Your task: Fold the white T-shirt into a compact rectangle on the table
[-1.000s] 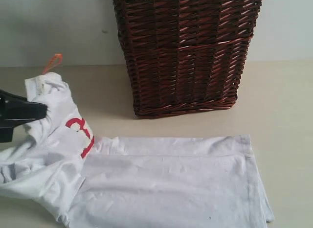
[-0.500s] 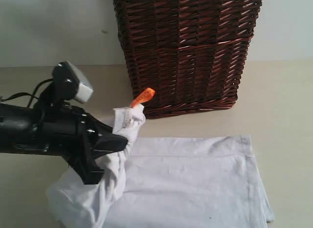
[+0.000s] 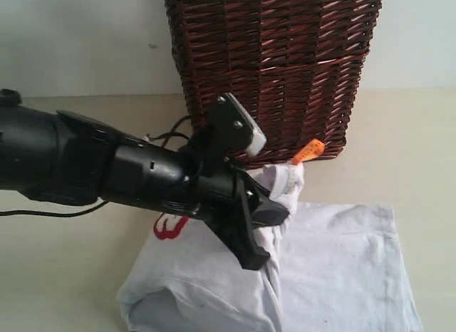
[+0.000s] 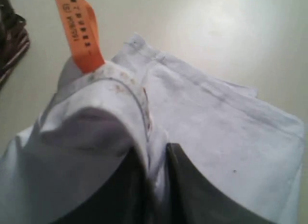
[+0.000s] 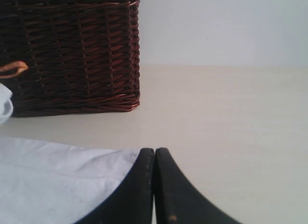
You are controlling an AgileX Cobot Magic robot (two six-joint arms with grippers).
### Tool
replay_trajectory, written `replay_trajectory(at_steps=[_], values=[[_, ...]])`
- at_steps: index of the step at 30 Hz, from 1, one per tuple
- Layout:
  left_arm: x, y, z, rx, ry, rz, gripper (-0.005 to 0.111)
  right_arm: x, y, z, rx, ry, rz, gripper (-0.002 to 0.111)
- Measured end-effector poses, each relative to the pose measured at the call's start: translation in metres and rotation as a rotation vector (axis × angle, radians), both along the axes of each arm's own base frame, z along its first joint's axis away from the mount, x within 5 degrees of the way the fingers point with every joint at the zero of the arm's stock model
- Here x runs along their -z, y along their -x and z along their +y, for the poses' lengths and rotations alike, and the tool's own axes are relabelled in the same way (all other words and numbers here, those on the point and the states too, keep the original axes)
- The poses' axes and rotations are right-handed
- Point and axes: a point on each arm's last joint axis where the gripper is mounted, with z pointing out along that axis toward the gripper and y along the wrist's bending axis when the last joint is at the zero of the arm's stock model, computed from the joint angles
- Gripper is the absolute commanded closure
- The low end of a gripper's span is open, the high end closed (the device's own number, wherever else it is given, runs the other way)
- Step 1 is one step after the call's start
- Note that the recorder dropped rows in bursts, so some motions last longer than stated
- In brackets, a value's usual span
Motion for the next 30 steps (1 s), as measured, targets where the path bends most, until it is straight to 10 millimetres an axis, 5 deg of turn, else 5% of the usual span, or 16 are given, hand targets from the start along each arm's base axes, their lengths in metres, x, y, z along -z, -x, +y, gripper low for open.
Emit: replay_trajectory(at_steps=[7,15,20,30], values=[[0.012,0.021,-0.044,0.117,-0.008,0.002,0.107,0.0,0.0,0.0,0.0,0.0,0.0,0.108],[-0.018,0.028,-0.082,0.097,0.042,-0.083,0.107,0.0,0.0,0.0,0.0,0.0,0.0,0.108],[-0.03,0.023,-0.088,0.04,0.08,-0.063,0.107,0.0,0.0,0.0,0.0,0.0,0.0,0.108],[-0.019,0.017,-0.087,-0.015,0.041,-0.055,0.107,0.0,0.0,0.0,0.0,0.0,0.0,0.108]])
